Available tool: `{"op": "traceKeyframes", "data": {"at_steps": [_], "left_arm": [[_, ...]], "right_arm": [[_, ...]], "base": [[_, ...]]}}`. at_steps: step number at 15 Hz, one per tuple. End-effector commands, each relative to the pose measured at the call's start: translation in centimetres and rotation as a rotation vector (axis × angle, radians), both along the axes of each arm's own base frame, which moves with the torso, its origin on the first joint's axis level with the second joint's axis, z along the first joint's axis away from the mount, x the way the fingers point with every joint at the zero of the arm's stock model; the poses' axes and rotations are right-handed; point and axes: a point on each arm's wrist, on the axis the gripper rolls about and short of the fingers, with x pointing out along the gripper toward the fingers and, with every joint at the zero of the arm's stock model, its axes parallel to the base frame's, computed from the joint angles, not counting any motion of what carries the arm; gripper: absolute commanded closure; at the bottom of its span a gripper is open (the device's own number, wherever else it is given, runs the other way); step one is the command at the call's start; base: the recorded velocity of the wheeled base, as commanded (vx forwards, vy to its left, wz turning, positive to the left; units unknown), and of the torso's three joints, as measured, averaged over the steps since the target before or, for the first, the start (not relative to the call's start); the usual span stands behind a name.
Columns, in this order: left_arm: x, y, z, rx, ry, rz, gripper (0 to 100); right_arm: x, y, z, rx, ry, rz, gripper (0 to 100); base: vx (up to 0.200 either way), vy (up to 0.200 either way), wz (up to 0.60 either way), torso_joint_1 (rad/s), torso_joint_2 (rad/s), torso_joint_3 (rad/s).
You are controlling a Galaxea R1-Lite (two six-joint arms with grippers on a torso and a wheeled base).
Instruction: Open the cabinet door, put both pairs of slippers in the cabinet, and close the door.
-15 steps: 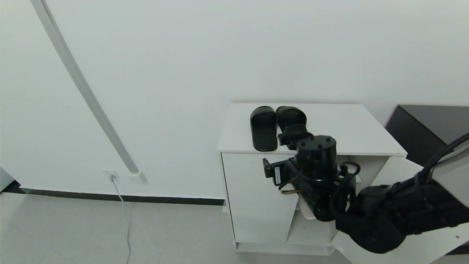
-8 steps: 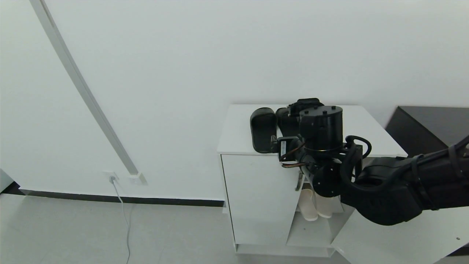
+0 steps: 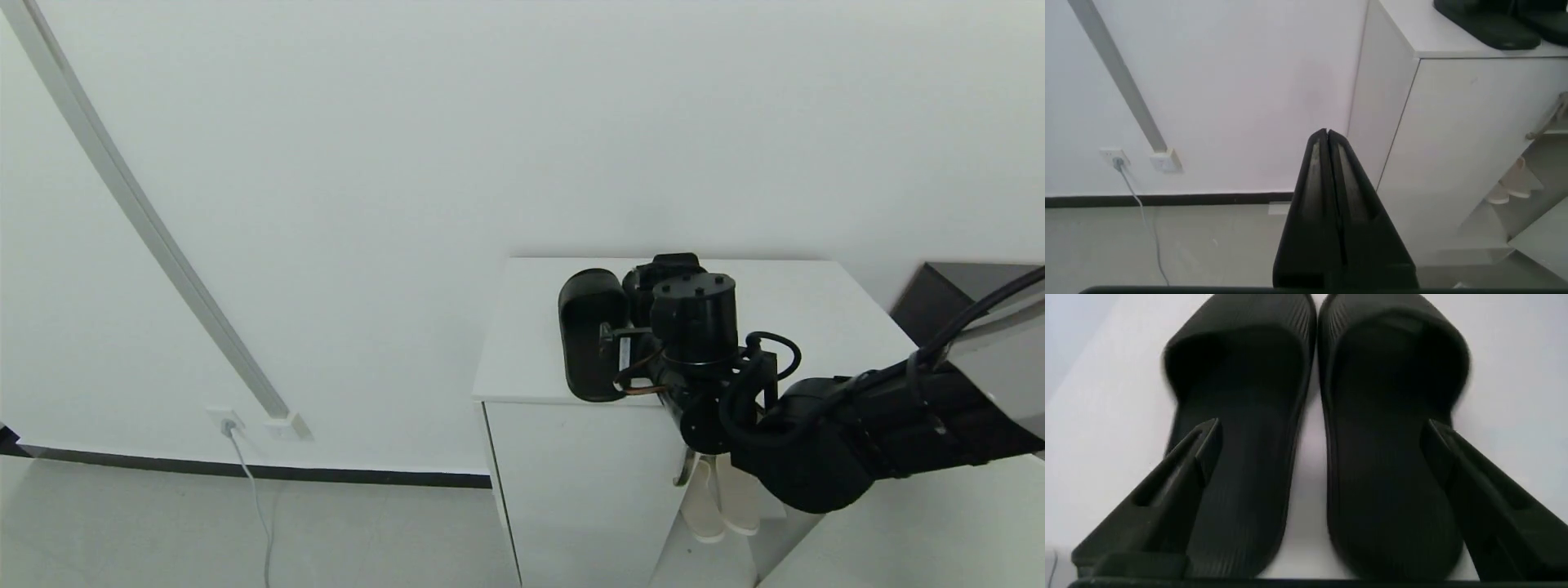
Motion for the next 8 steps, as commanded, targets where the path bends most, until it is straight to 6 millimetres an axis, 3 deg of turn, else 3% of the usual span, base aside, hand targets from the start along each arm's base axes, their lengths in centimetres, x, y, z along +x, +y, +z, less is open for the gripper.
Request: {"op": "traceKeyframes", "data": {"at_steps": [1,8], "left_arm": [[0.0,0.0,0.0,0.0,0.0,0.0,100],[0.0,0.0,0.0,0.0,0.0,0.0,100]], "right_arm": [[1.8,0.2,-2.4,-0.022,0.021,0.004,0],[6.7,0.0,-3.3,-0.032,-0.038,0.011,0]], "base": [[0.0,0.0,0.0,0.0,0.0,0.0],[0.0,0.0,0.0,0.0,0.0,0.0]]}}
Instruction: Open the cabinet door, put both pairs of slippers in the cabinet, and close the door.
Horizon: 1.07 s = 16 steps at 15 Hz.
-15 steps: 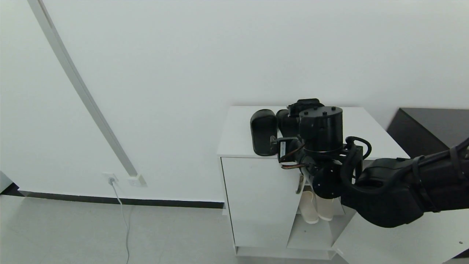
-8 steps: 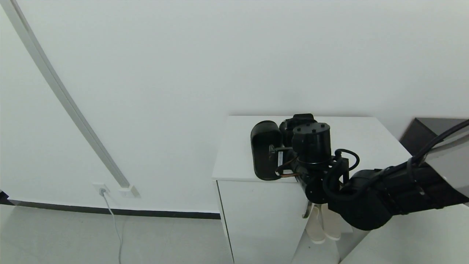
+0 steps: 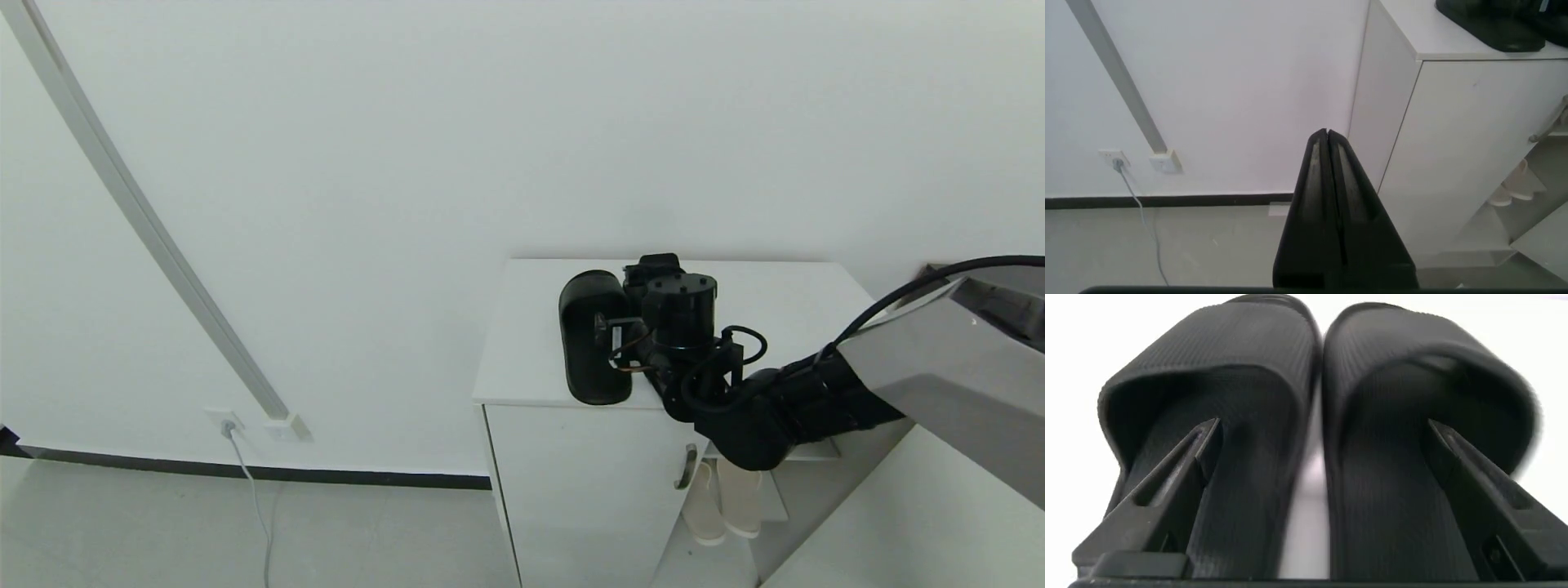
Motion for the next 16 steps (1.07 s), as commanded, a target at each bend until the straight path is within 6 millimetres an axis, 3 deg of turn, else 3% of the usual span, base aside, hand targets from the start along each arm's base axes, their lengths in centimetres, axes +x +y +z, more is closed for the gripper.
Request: {"op": "traceKeyframes", "data": {"at_steps": [1,5,6,12,14,16], "left_arm": [[0.0,0.0,0.0,0.0,0.0,0.0,100],[0.0,0.0,0.0,0.0,0.0,0.001,100],[0.0,0.0,0.0,0.0,0.0,0.0,100],[0.0,0.0,0.0,0.0,0.0,0.001,100],[0.0,0.0,0.0,0.0,0.0,0.001,100],[0.0,0.0,0.0,0.0,0.0,0.001,100]], "right_arm": [[1.5,0.3,-1.0,-0.005,-0.002,0.0,0],[3.4,0.7,-0.8,-0.008,-0.041,0.001,0],[3.5,0.8,-0.8,-0.007,-0.042,0.0,100],[3.3,0.6,-0.2,-0.001,-0.051,-0.001,100],[2.1,0.0,1.8,0.007,-0.07,0.006,100],[-0.8,-0.9,3.9,-0.008,-0.077,0.044,100]], "base": [[0.0,0.0,0.0,0.0,0.0,0.0],[0.0,0.0,0.0,0.0,0.0,0.0],[0.0,0.0,0.0,0.0,0.0,0.0],[0.0,0.0,0.0,0.0,0.0,0.0],[0.0,0.0,0.0,0.0,0.0,0.0],[0.0,0.0,0.0,0.0,0.0,0.0]]}}
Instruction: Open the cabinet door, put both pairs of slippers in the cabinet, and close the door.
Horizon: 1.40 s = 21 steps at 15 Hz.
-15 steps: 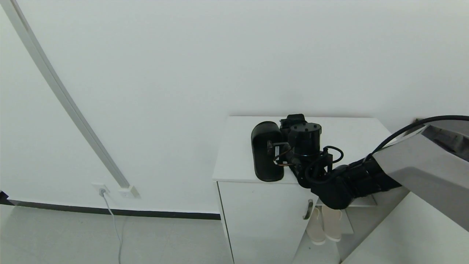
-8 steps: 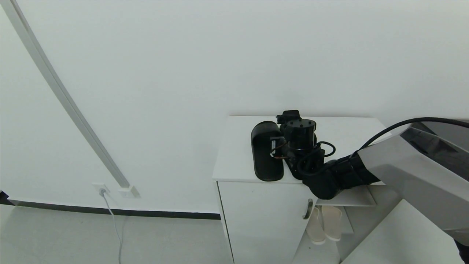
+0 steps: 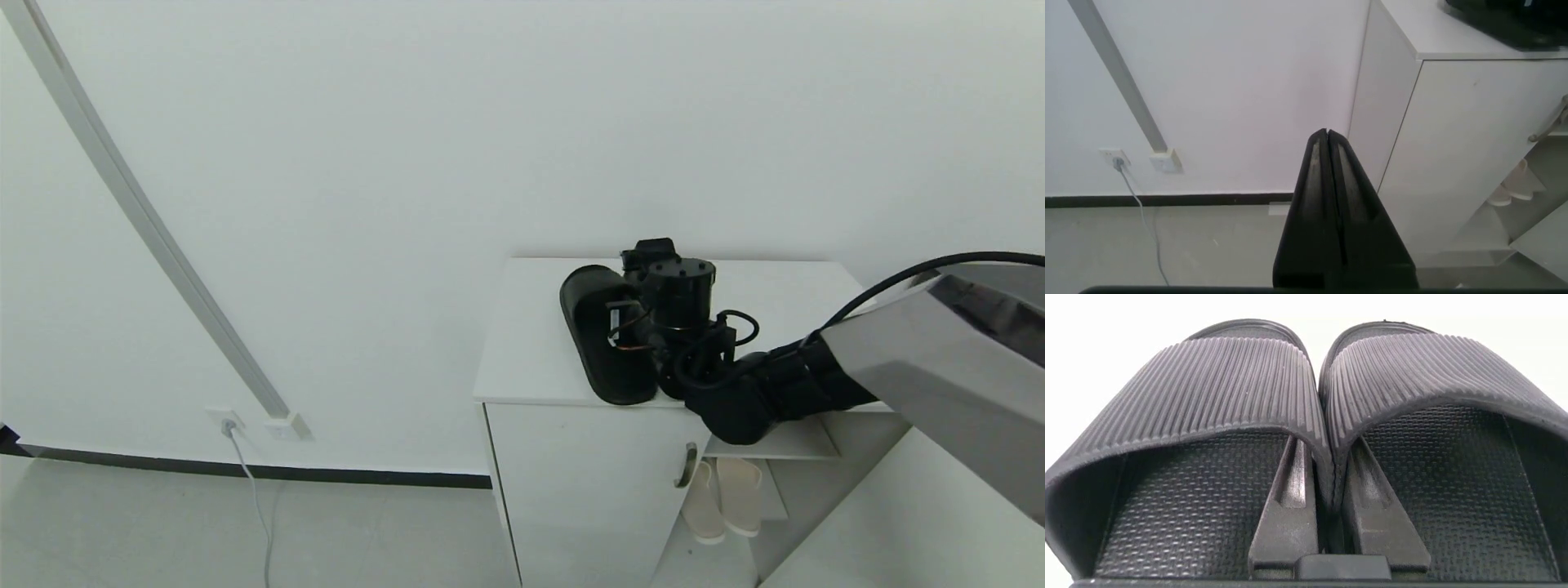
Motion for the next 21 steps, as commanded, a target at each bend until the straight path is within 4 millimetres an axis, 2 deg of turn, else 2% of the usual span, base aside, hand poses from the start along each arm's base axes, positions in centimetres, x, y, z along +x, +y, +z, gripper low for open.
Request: {"op": "traceKeyframes", "data": {"at_steps": [1,2,4,6,8,10,13,21], "left_arm": [[0.0,0.0,0.0,0.0,0.0,0.0,100],[0.0,0.0,0.0,0.001,0.0,0.0,100],[0.0,0.0,0.0,0.001,0.0,0.0,100],[0.0,0.0,0.0,0.001,0.0,-0.001,100],[0.0,0.0,0.0,0.003,0.0,-0.001,100],[0.0,0.0,0.0,0.001,0.0,-0.001,100],[0.0,0.0,0.0,0.001,0.0,-0.001,100],[0.0,0.0,0.0,0.0,0.0,-0.001,100]], "right_arm": [[-4.9,-1.8,3.6,-0.013,-0.014,0.094,100],[-7.3,-2.6,4.0,-0.02,0.001,0.166,100],[-10.6,-3.8,3.9,-0.034,0.032,0.207,100],[-15.7,-5.8,3.6,-0.054,0.07,0.328,100],[-18.3,-7.0,3.2,-0.066,0.089,0.392,100],[-19.7,-7.1,2.7,-0.061,0.111,0.424,100],[-19.9,-6.9,2.3,-0.068,0.125,0.434,100],[-20.5,-6.8,1.7,-0.082,0.14,0.454,100]], "base": [[0.0,0.0,0.0,0.0,0.0,0.0],[0.0,0.0,0.0,0.0,0.0,0.0],[0.0,0.0,0.0,0.0,0.0,0.0],[0.0,0.0,0.0,0.0,0.0,0.0],[0.0,0.0,0.0,0.0,0.0,0.0],[0.0,0.0,0.0,0.0,0.0,0.0],[0.0,0.0,0.0,0.0,0.0,0.0],[-0.2,0.0,0.0,0.001,0.0,0.001]]}}
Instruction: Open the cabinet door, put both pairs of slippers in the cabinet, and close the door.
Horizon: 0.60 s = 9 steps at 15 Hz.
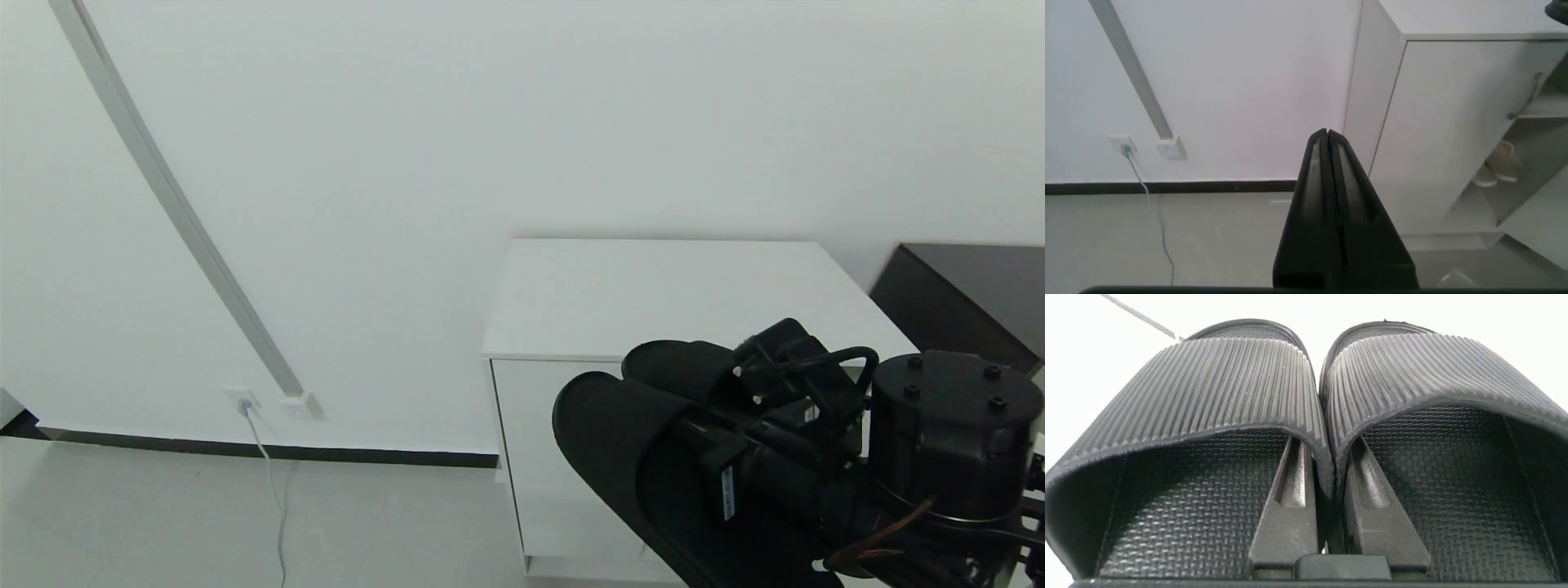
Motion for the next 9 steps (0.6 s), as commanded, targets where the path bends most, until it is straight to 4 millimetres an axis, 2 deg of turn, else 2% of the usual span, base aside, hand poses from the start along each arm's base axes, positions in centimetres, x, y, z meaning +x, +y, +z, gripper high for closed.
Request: {"op": "traceKeyframes", "data": {"at_steps": [1,3,9], "left_arm": [[0.0,0.0,0.0,0.0,0.0,0.0,100],[0.0,0.0,0.0,0.0,0.0,0.002,100],[0.0,0.0,0.0,-0.002,0.0,0.002,100]], "right_arm": [[-0.03,-0.01,-0.1,-0.003,0.002,0.001,100],[-0.08,-0.05,-0.31,-0.006,0.008,0.005,100],[-0.27,-0.26,-0.82,-0.022,0.015,0.013,100]], "base": [[-0.2,0.0,0.0,0.002,0.0,0.002],[-0.2,0.0,0.0,0.002,0.0,-0.005],[0.0,0.0,0.0,0.0,0.0,0.0]]}}
